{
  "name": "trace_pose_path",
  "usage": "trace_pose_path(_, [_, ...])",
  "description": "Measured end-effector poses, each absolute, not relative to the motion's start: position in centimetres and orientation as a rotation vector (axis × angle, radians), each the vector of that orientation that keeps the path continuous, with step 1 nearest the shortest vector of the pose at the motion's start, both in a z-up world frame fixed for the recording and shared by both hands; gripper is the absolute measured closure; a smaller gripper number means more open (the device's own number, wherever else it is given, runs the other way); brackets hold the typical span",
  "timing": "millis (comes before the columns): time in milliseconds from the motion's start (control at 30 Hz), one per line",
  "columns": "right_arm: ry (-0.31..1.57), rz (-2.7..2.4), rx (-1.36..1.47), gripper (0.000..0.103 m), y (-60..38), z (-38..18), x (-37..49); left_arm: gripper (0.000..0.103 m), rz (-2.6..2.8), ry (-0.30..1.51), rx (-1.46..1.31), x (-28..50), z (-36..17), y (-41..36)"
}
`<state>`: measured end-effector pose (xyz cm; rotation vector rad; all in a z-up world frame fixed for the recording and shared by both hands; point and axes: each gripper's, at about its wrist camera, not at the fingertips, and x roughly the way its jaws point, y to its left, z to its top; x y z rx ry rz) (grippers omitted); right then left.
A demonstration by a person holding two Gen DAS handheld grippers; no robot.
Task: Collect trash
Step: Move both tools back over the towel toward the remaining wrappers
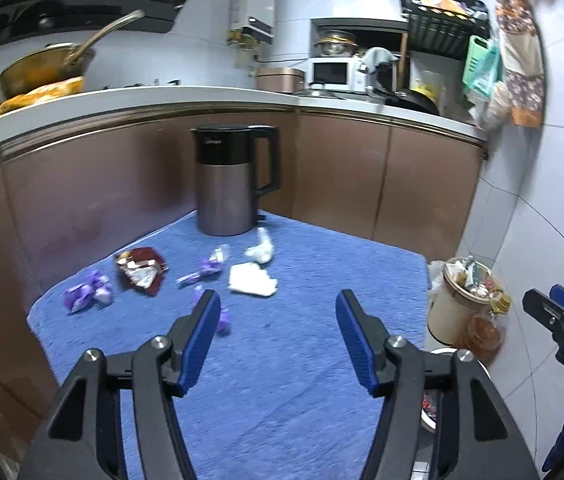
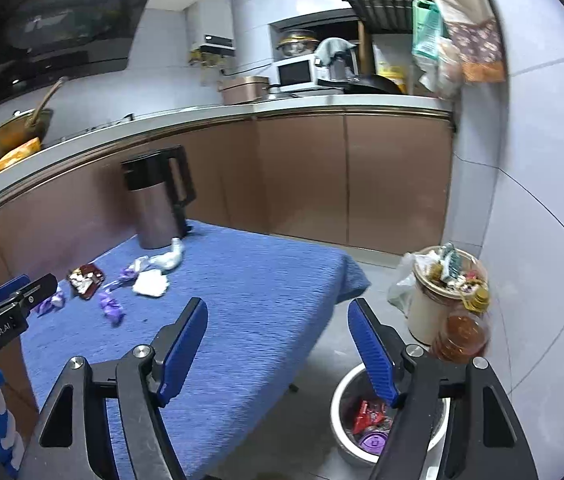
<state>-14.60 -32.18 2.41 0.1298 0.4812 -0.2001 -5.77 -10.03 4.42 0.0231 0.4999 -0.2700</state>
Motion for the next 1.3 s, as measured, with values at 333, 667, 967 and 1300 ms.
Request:
trace_pose_path(333, [0.477, -0.138, 0.047, 0.03, -26.8, 3.7, -13.8, 0.044, -0.185, 0.501, -0.047, -6.7, 3.9, -4.1])
trace_pose_path(667, [0.497, -0.106, 0.007, 0.029, -23.7, 4.0, -13.1, 0.043, -0.136, 0.498, -0.084, -6.9, 3.4, 0.3])
trace_pose_path(967, [0.523, -0.084, -0.013, 0.024, -21.6, 3.9, -12.0, 0.043, -0.112, 0.488, -0.115, -7.0, 3.2, 2.9])
trace_pose_path(1300, [0.539, -0.086, -0.019, 0.022, -21.3, 3.4, -11.2, 0.043, -0.116, 0.503, -0.119, -6.3, 2.3, 3.3])
